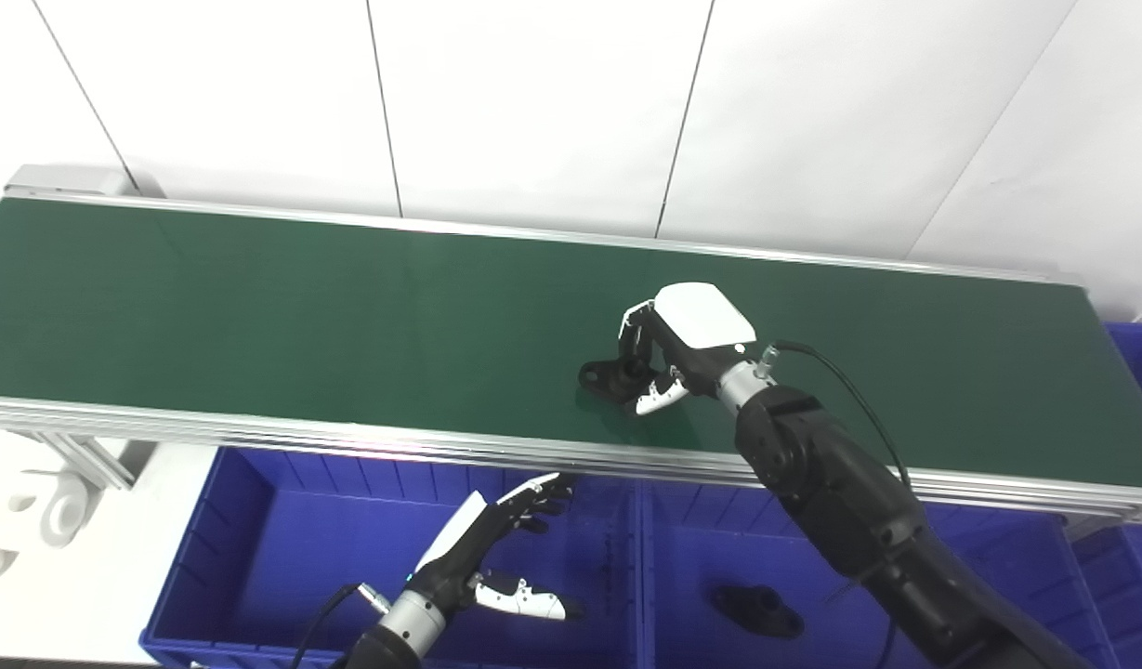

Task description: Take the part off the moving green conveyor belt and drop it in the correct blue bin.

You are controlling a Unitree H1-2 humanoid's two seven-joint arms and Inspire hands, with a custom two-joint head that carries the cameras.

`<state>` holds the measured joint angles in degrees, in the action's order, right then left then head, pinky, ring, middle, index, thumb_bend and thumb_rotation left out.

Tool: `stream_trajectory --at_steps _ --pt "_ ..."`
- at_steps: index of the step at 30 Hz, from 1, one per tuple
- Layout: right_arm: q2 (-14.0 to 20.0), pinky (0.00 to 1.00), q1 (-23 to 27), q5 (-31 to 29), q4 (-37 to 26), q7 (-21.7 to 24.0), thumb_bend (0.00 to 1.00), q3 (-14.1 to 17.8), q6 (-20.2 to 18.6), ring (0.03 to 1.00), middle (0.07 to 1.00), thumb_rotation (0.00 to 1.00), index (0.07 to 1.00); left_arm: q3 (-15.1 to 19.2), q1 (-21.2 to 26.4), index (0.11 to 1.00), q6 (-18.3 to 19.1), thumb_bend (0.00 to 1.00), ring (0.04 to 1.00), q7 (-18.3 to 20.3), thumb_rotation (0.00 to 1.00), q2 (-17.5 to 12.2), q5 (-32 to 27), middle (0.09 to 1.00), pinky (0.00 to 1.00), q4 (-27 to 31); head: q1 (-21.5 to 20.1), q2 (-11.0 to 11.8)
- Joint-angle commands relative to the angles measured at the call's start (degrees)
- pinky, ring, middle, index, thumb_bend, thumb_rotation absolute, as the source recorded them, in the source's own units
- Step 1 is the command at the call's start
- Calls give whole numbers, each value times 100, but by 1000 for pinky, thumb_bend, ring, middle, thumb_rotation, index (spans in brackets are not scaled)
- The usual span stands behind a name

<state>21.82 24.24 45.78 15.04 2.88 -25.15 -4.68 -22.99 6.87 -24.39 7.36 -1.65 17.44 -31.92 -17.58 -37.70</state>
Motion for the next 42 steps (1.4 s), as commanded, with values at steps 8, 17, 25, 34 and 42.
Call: stream_trajectory --at_steps 8,17,25,34,42 --pt "31 191 -106 -41 -654 -89 526 368 106 261 472 0 487 40 89 877 -160 652 823 13 284 25 -33 874 723 181 29 -14" --pt "94 192 -294 -16 -1061 70 527 511 95 260 471 0 486 44 59 876 -71 652 822 17 277 23 29 872 722 257 6 -24" --pt "223 192 -593 -123 -1656 452 526 851 -71 260 472 0 487 12 21 878 -43 648 825 47 277 17 43 870 731 328 14 -47" --pt "410 239 -844 -95 -1987 616 526 1106 10 312 477 0 487 12 -21 875 10 649 828 77 266 27 33 862 745 407 -11 -6" --pt "477 209 -1255 -178 -2283 423 518 1325 203 289 399 0 516 0 -137 874 -40 655 831 89 250 -8 26 859 753 489 110 270"
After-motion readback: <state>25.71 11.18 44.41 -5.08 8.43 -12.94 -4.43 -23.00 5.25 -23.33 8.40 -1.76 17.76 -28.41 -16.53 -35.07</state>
